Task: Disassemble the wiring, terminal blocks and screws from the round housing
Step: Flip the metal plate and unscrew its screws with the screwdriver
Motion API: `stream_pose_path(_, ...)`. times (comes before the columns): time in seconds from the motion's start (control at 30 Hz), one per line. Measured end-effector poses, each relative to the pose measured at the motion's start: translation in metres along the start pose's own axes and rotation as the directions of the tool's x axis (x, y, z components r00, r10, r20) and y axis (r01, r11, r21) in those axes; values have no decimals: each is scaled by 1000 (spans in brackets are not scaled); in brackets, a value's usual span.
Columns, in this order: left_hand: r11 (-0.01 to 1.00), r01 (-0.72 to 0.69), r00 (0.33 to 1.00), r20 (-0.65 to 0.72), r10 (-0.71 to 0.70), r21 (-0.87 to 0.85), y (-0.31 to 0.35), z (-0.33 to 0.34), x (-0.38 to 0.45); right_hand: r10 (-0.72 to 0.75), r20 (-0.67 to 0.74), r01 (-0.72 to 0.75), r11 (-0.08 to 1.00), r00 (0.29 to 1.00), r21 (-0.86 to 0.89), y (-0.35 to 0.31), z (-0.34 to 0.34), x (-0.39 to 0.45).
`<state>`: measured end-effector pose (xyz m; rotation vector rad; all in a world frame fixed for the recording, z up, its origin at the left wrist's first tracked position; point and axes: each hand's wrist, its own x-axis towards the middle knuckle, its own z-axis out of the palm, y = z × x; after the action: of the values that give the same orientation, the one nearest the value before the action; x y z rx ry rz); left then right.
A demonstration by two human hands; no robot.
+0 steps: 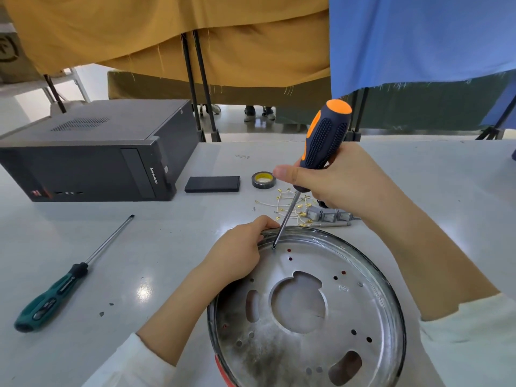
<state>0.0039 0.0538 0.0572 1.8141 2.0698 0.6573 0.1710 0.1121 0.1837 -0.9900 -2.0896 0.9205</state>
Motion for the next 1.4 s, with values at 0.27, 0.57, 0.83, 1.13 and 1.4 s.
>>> stream_pose_path(0.27, 1000, -1, 1000, 6, 1, 15, -1, 1, 1, -45, -140, 26, 991, 989, -135, 3, 10, 0)
stream_pose_path(0.57, 1000, -7, 999, -37, 8, 31, -9, 5, 5, -295, 522, 280, 954, 800, 109, -1, -10, 0)
stream_pose_path(0.83, 1000, -22, 1000, -11, 22, -21, -2, 1, 0, -227, 384, 233, 972, 895, 30, 2, -1, 1)
stream_pose_path(1.13, 1000, -9, 1000, -4, 9, -11, 0, 0, 0, 16, 72, -11, 998, 997, -60, 10, -10, 5)
stream_pose_path(1.4, 1000, -7, 1000, -3, 7, -8, 1, -1, -1, -163, -105, 140, 970, 981, -199, 6, 10, 8)
